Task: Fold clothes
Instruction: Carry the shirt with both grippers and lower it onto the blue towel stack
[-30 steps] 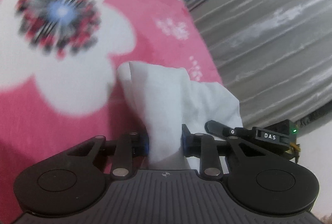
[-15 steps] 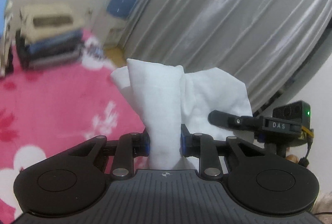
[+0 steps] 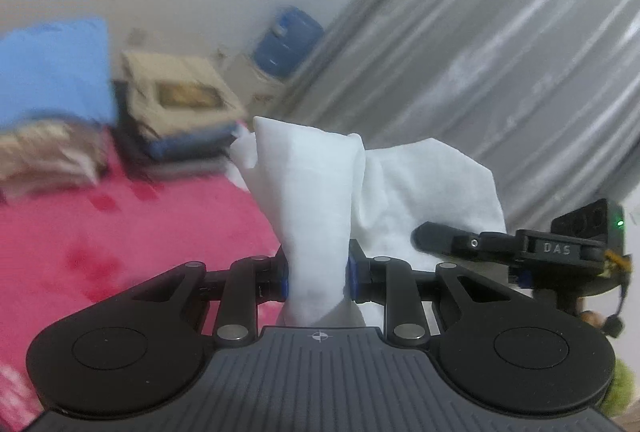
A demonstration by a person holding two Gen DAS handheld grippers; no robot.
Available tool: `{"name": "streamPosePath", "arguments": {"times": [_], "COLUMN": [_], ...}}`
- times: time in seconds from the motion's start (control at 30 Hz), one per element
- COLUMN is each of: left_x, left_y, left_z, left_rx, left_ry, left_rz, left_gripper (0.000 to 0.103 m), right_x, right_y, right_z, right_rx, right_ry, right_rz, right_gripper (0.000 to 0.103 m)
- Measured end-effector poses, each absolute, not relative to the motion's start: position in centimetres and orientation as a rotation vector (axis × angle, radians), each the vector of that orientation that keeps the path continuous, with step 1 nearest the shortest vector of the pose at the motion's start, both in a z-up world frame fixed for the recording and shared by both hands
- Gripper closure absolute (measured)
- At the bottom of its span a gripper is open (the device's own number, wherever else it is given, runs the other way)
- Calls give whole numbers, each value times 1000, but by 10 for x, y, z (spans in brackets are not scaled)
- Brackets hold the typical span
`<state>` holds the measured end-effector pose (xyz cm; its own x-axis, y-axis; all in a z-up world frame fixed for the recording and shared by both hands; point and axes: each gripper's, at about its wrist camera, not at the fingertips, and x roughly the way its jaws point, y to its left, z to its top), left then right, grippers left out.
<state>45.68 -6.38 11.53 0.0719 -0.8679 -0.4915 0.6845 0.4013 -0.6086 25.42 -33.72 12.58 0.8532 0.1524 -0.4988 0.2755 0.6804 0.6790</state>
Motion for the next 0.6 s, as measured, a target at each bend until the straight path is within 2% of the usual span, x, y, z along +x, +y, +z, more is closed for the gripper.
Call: {"name": "streamPosePath", "arguments": {"times": [0.27, 0.6], "left_x": [571, 731], "left_y": [-26, -72], "left_z": [108, 67], "left_rx": [-252, -222], "left_ry": [960, 954], "left_rz": [-995, -678], "left_gripper": [79, 78], "right_x": [420, 640], "right_y": [-326, -374], "right_z": [105, 42], "right_rx": [846, 745], "right_ry": [699, 712], "right_rz": [-8, 216], "right_gripper": [87, 87]}}
